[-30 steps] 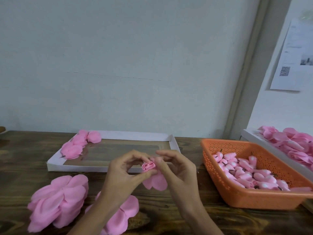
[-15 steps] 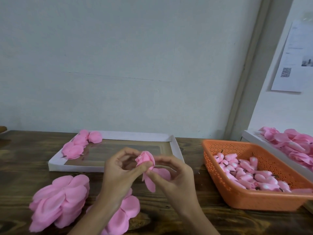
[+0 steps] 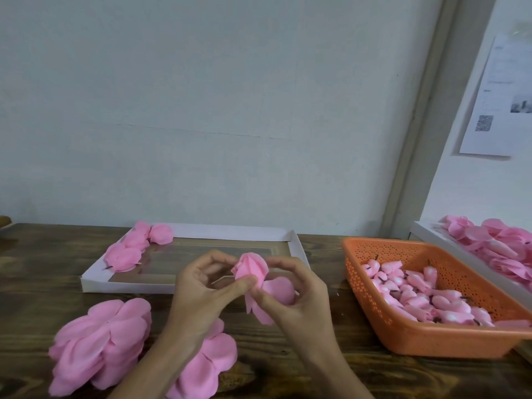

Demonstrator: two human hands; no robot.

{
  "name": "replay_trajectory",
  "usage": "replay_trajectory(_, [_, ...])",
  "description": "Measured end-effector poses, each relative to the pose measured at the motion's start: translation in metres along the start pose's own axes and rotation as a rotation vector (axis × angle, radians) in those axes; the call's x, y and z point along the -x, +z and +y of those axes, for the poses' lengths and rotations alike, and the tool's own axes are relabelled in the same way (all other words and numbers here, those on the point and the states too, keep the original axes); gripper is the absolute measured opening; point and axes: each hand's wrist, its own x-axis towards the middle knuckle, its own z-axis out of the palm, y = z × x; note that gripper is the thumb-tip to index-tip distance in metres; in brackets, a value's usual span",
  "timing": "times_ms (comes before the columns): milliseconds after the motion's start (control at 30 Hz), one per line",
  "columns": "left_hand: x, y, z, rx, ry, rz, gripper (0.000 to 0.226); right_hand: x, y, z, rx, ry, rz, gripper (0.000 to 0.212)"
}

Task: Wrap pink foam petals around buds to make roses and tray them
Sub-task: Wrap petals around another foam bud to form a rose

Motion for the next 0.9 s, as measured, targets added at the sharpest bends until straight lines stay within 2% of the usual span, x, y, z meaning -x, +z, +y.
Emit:
replay_trajectory(67, [-0.0008,-0.0003,-0.0012,0.014,0.024,0.037,0.031,-0.002,-0.002,0.0014,-0.006,0.157,0.042,0.042])
replay_trajectory(167, [-0.0025,-0.0021,-0.003,0.009,0.052,0.045,0.032,-0.0063,-0.008,0.0004,-0.221,0.359,0.041,0.036])
replay_trajectory(400, [0.0006,-0.0012,-0.0019,-0.138,0.121,-0.051,0.044,-0.005,-0.0087,0.0026,-0.418,0.514,0.158,0.022])
replay_trajectory(567, [0.0059,0.0041,0.0002,-0.281,0.197,-0.151,0.032,-0.0047,-0.0084,0.0002,-0.313,0.355,0.185,0.014])
replay_trajectory(733, [0.0055,0.0041,0.0003,-0.248,0.205,-0.106,0.027,-0.0033,-0.0046,-0.0034,-0.235,0.145,0.042,0.001])
replay_trajectory(900, [0.0022,-0.0003,-0.0004,-0.186,0.171,-0.113,0.023,-0.001,-0.0031,-0.0035,-0.23,0.062,-0.039,0.009])
